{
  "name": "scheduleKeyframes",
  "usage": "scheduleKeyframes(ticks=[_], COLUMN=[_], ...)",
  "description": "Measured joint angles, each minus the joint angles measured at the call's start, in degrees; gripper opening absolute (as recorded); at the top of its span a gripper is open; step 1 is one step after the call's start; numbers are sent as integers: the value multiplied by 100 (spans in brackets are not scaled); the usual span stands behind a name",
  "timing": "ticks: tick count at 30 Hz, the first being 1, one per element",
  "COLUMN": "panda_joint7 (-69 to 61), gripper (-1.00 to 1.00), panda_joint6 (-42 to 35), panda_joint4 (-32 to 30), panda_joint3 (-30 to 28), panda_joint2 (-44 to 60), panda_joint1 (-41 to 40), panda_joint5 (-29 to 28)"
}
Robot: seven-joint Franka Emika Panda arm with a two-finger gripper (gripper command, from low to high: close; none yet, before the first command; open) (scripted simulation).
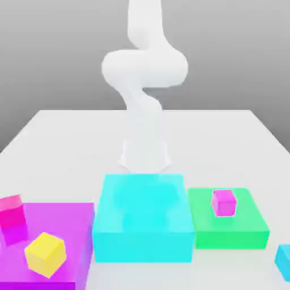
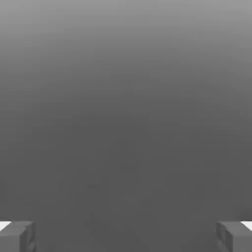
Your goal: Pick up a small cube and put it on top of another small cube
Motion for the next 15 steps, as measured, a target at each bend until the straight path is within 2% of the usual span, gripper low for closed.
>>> scheduleKeyframes(ticks=[8,15], panda_joint7=[-1813,-3305], gripper=[0,0], panda_joint6=[408,760], panda_joint4=[113,210], panda_joint3=[-226,-65], panda_joint2=[1706,3164], panda_joint1=[1102,1718], panda_joint5=[470,793])
